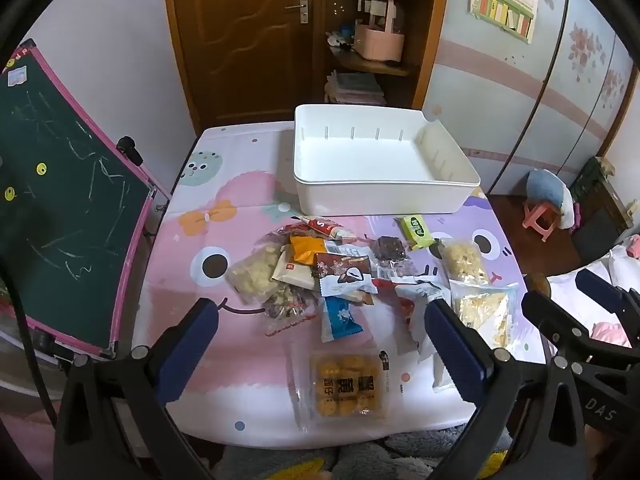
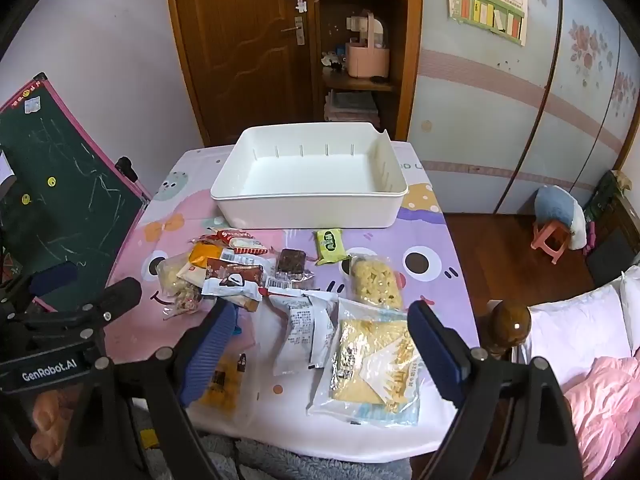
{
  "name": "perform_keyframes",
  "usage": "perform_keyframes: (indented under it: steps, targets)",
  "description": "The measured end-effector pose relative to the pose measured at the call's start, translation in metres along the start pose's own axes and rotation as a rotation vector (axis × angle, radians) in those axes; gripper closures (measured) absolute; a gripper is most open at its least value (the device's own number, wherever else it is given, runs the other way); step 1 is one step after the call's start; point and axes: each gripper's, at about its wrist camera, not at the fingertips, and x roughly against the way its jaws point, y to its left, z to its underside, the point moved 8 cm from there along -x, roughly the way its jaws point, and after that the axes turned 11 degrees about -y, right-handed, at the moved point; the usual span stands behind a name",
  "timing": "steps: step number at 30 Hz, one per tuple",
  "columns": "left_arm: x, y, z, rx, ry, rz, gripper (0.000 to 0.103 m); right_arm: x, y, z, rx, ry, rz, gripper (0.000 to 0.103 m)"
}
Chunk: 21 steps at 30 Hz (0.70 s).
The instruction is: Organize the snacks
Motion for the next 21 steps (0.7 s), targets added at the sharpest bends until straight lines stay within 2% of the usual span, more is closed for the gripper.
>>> perform_keyframes:
  steps: [2,6,21]
  targets:
    - [0.0004,0.0001,0.0006,-0.001,0.004,0.007,0.0,-0.0001,0.0006,0.0018,-0.005,0.025,-0.003,0.014]
    - [0.0031,-0.0015,0.0013,-0.014,0.008,0.025,0.001,0.0002,0.0014,0.0019,-0.004,0.023,-0.005,0.014]
    - [0.0001,-0.0074,0.0025,-0.016,0.019,0.014,0.002,-0.0005,-0.0013,0.0011,-0.004,0.015,-0.004,0.014]
